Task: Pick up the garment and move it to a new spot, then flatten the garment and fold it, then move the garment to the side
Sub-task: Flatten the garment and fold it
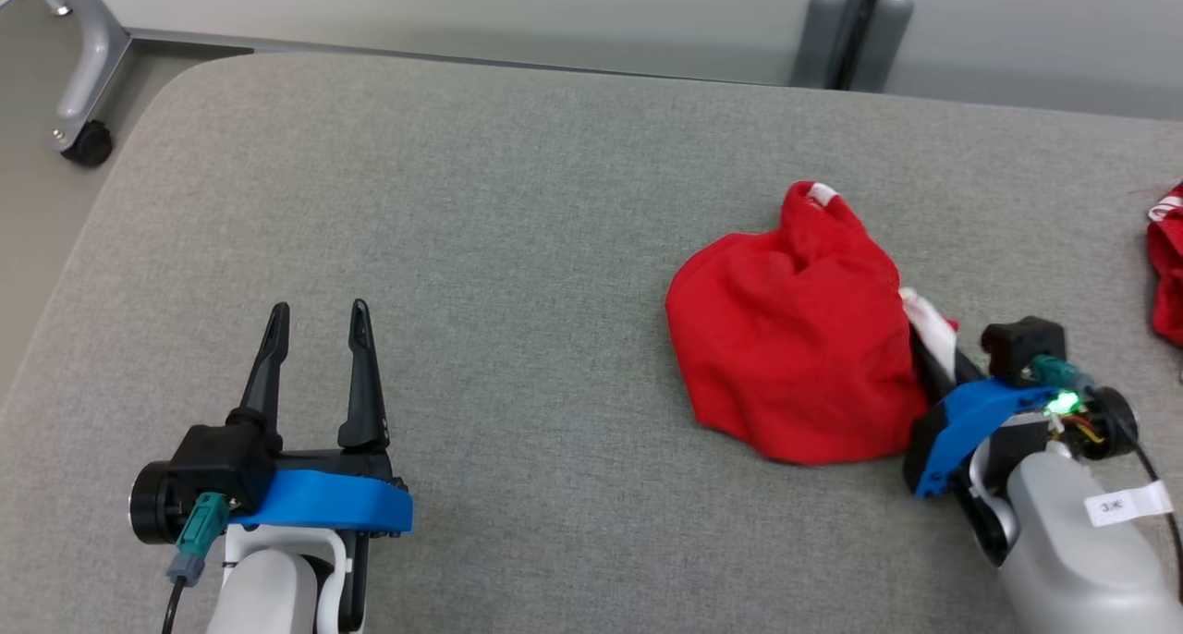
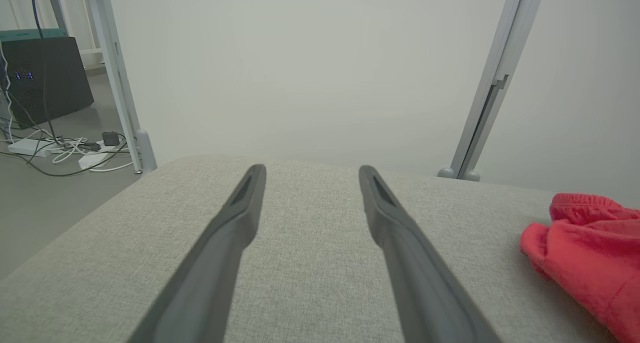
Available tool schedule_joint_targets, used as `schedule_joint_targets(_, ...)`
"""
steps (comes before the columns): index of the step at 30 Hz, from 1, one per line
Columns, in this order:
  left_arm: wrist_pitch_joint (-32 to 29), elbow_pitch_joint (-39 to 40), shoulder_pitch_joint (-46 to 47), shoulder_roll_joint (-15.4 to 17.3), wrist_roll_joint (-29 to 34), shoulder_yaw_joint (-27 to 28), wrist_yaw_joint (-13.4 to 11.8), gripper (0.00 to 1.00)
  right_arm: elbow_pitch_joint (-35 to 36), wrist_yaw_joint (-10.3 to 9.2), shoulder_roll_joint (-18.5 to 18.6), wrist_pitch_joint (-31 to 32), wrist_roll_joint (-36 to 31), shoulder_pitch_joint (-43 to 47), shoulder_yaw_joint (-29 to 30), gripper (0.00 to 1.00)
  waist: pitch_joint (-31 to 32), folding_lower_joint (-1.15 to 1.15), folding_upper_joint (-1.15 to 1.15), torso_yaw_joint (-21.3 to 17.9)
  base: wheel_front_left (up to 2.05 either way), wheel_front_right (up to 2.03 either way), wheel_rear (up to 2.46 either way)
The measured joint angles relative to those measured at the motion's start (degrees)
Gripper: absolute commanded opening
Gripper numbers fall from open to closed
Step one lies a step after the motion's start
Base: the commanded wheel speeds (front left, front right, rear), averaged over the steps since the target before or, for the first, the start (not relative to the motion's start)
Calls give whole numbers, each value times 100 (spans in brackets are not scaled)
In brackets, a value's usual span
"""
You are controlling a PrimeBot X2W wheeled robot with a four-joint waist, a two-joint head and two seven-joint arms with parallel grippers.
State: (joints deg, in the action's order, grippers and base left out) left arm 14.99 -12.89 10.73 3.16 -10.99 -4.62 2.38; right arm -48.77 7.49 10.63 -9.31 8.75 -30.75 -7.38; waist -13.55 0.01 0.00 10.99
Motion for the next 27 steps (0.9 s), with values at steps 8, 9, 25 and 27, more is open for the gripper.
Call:
schedule_joint_targets(8,0,-46,-144,-11,60,111,21,100,131,0,322,-481,163,-176,497,0,225,0,0,-154,0,0,0)
schedule_joint_targets(9,0,-51,-153,-11,68,136,31,100,223,0,332,-500,174,-174,522,0,261,0,0,-169,0,0,0)
schedule_joint_targets(25,1,7,-362,-15,123,282,119,100,2284,0,-604,-344,333,695,-1871,0,629,-2,0,-25,0,0,0)
schedule_joint_targets(27,1,5,-363,-18,116,267,119,100,2279,0,-642,-253,401,821,-2314,0,609,-1,0,31,0,0,0)
